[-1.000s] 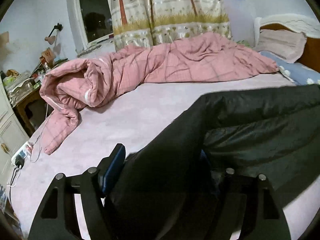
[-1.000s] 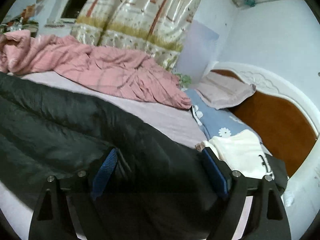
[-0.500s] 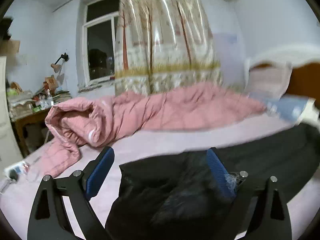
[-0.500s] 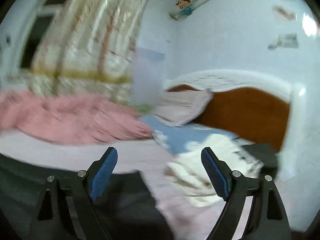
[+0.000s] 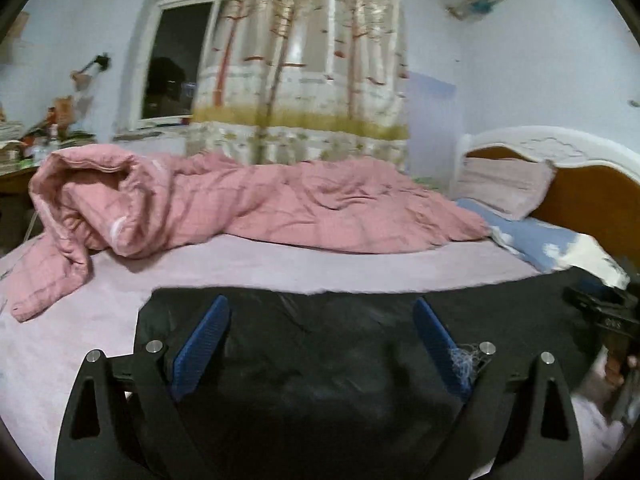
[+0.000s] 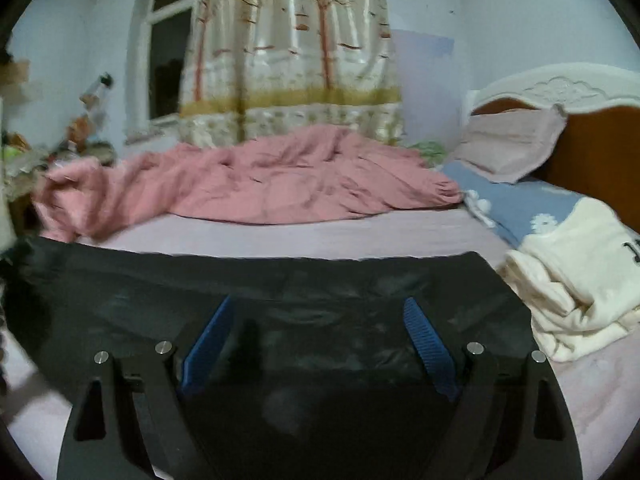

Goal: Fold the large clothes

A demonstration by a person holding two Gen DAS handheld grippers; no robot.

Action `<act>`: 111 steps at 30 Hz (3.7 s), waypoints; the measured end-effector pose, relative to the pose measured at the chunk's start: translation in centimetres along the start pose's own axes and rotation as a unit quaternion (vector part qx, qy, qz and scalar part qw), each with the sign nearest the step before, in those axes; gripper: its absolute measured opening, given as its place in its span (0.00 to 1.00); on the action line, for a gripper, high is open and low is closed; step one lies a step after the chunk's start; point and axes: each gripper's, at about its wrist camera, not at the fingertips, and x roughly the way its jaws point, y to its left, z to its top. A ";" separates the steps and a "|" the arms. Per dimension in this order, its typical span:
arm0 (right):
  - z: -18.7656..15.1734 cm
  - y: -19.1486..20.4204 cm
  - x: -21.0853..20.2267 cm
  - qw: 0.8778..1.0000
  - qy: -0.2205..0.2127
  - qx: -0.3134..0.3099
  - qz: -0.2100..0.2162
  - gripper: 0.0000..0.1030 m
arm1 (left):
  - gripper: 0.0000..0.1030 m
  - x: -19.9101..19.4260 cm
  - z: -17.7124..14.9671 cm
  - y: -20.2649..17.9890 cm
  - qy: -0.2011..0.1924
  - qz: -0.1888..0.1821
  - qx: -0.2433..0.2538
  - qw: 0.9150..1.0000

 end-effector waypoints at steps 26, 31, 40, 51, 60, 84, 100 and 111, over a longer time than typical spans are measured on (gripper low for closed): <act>-1.8 -0.5 13.1 0.984 0.174 0.025 0.010 0.89 | 1.00 12.0 -5.0 4.1 0.200 0.063 -0.023 0.977; -1.8 -0.4 13.2 0.984 0.177 0.022 0.007 0.89 | 1.00 12.2 -5.0 3.6 0.204 0.083 -0.004 0.975; -1.9 -0.5 13.2 0.984 0.177 0.021 0.007 0.89 | 1.00 12.4 -5.0 3.9 0.207 0.084 -0.004 0.975; -1.9 -0.5 13.2 0.984 0.177 0.021 0.007 0.89 | 1.00 12.3 -4.9 3.8 0.208 0.083 -0.004 0.975; -0.4 -2.2 9.3 0.988 0.128 0.084 0.036 0.44 | 0.29 5.3 -0.6 3.7 0.090 -0.020 -0.042 0.995; 0.3 4.0 0.9 0.971 0.119 0.080 0.193 0.28 | 0.01 4.7 -7.0 -11.0 0.236 -0.208 -0.006 0.949; -3.3 10.2 7.6 0.916 0.314 0.074 0.239 0.19 | 0.03 5.6 -8.7 -11.2 0.228 -0.194 -0.025 0.954; -1.0 12.4 16.9 0.921 0.355 0.067 0.145 0.00 | 0.02 6.6 -9.1 -9.9 0.247 -0.202 -0.076 0.945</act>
